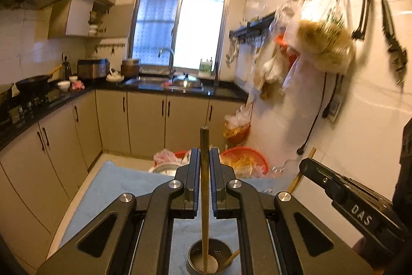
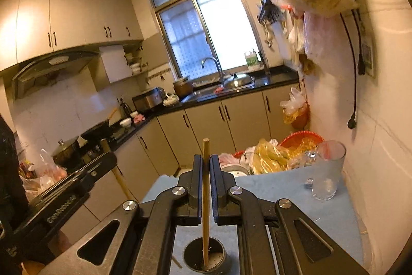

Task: Organize utensils
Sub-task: 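Lift the chopsticks and drop them into the grey holder cup with both tools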

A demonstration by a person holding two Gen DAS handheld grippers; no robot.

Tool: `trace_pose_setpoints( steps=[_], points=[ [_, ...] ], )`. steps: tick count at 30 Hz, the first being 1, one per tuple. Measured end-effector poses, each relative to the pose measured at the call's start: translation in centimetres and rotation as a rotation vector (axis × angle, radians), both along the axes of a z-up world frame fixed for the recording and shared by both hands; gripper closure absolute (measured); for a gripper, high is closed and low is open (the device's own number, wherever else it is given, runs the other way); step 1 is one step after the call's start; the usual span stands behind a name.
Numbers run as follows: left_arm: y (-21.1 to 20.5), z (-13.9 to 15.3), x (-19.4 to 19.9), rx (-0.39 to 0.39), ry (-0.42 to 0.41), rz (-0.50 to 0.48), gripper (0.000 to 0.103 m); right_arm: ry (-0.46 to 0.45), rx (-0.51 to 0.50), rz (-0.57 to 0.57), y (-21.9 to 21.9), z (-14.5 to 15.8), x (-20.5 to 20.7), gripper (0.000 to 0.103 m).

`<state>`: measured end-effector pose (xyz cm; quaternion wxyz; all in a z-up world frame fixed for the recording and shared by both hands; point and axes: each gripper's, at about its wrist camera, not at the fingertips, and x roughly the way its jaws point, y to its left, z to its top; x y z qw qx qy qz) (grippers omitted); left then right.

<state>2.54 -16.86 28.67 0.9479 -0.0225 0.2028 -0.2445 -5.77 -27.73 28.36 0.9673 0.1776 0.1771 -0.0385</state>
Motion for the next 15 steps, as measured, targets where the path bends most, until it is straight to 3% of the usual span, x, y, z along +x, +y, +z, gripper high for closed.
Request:
trace_pose_setpoints(
  steps=[7,15],
  points=[
    [-1.7,-6.2,3.7,0.077,0.139,-0.011,0.096,0.152,0.027,0.023,-0.2,-5.8,3.3,0.096],
    [-1.6,-6.8,3.1,0.113,0.101,-0.039,0.096,0.225,0.048,0.007,-1.5,-8.9,4.9,0.096]
  ],
)
